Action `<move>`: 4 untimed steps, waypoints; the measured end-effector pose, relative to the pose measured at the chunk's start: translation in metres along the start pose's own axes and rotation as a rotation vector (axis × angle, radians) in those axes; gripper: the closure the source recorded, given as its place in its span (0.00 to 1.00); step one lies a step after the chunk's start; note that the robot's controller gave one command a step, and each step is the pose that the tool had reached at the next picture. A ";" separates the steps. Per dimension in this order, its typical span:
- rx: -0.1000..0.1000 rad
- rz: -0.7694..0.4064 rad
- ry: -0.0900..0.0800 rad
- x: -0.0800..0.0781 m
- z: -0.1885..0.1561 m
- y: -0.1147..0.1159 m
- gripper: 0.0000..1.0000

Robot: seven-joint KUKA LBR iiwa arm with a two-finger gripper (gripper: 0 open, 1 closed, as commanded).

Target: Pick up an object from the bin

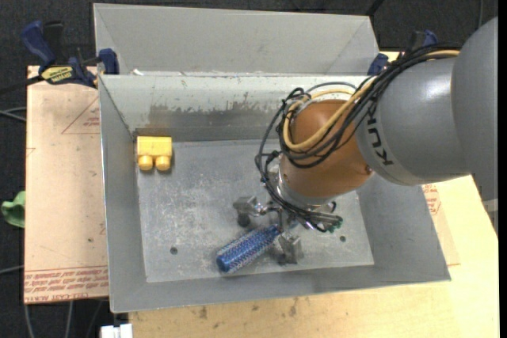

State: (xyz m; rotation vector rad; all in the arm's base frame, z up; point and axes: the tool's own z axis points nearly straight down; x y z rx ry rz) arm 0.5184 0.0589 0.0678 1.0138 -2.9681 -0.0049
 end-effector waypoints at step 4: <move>0.006 -0.323 -0.008 -0.039 -0.147 0.045 1.00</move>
Offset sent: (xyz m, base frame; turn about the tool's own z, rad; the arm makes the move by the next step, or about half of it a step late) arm -0.0020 -0.0011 0.0022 -0.3020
